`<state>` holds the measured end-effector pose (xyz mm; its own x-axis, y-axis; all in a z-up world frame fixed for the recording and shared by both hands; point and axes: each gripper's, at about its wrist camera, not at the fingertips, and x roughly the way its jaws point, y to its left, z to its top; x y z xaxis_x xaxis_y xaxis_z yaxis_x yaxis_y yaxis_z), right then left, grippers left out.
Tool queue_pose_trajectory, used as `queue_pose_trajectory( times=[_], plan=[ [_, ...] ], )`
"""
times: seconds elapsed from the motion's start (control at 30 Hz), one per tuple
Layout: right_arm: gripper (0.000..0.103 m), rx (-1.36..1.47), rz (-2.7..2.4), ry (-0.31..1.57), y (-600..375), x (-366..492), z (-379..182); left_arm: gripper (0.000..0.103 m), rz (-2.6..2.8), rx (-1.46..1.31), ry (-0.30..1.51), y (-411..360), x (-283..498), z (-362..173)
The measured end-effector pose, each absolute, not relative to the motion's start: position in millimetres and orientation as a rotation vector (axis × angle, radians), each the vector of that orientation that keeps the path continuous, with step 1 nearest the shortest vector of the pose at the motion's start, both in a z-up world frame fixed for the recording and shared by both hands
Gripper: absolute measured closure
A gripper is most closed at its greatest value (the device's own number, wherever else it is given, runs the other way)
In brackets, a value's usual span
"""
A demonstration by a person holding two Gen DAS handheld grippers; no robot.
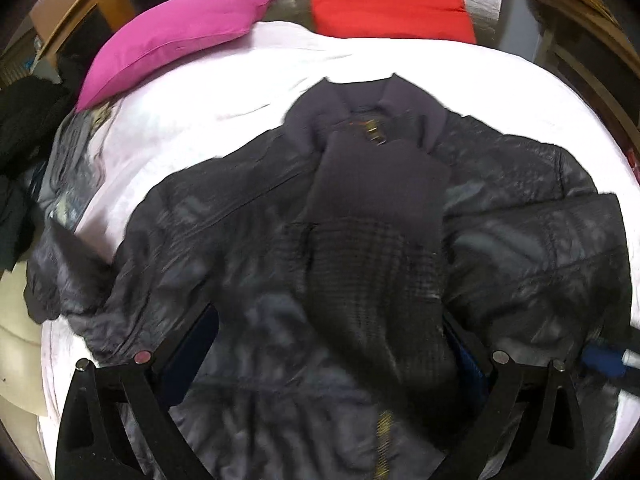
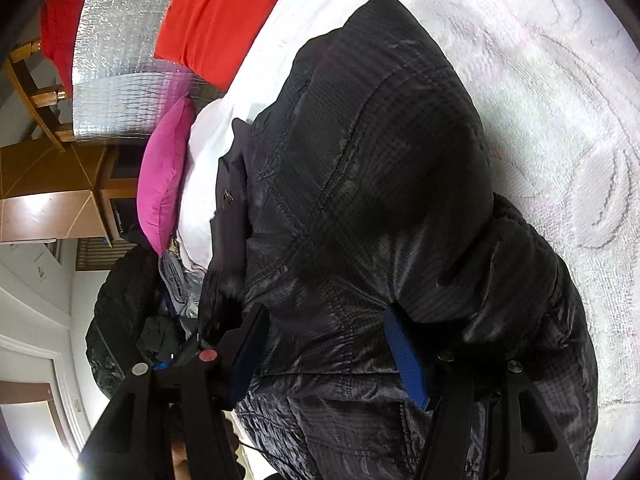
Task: Fold large clothes
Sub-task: 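Fold the held sleeve across the jacket body with the right gripper, release, then grasp the ribbed cuff of the folded sleeve with the left gripper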
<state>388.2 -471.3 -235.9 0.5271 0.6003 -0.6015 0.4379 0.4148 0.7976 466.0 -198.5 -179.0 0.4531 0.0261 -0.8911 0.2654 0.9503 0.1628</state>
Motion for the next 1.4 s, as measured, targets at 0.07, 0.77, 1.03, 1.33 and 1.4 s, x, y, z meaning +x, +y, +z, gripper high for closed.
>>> queue_pose_trajectory(
  times=[0.07,0.77,1.03,1.33,1.4],
  plan=[
    [0.039,1.202,0.129,1.08,-470.5,388.0,-235.8,0.001,-0.145,0.293,1.11,-178.6,456.1,-181.6],
    [0.029,1.079,0.191,1.05,-453.0,384.5,-205.0,0.002,-0.151,-0.186,1.212,2.5,420.2,-171.0],
    [0.029,1.076,0.156,1.031,-459.4,382.5,-205.3,0.043,-0.227,-0.242,1.238,-13.1,439.6,-179.9],
    [0.029,1.092,0.114,0.97,-488.0,376.0,-195.6,0.042,-0.284,-0.291,1.241,-17.4,441.6,-195.7],
    [0.029,1.11,0.105,0.973,-493.5,375.7,-198.0,0.042,-0.314,-0.286,1.218,-21.8,440.2,-190.4]
  ],
)
